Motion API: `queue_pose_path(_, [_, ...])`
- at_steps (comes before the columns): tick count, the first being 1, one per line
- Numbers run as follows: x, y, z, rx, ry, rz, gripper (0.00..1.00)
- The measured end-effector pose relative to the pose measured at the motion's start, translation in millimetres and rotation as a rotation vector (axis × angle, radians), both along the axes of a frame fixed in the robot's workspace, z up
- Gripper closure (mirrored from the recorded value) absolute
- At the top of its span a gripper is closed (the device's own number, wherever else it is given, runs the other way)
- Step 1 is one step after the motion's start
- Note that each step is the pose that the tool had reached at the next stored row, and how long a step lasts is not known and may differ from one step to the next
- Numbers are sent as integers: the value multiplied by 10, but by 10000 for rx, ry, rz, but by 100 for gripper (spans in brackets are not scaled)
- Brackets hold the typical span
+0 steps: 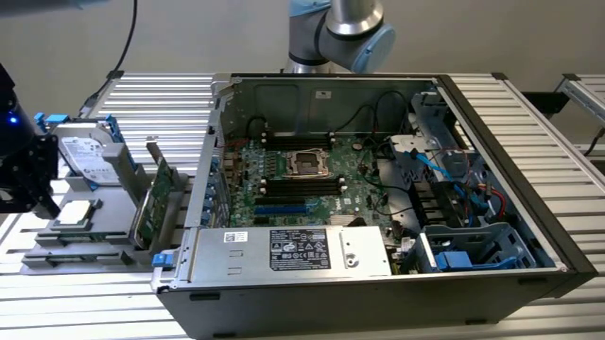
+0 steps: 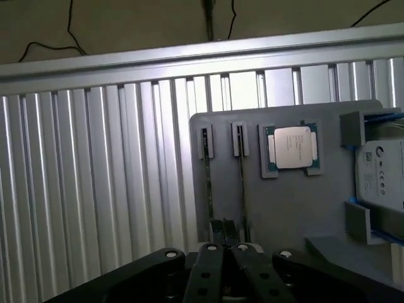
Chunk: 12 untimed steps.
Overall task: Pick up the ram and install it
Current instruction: 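Pick up the ram and move it above insertion slot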
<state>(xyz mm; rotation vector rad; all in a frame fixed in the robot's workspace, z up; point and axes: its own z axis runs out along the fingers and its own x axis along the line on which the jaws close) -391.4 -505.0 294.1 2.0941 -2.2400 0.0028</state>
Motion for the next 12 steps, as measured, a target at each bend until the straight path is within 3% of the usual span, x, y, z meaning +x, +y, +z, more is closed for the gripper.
queue_pose_path(6, [-2,0,-39,-3,2,1049,89])
queue_pose_path(9, [-2,0,-39,-4,1,1070,88])
queue_pose_path(11, [-2,0,-40,-3,0,1071,84])
queue_pose_path(12, [-2,0,-40,-3,0,1071,76])
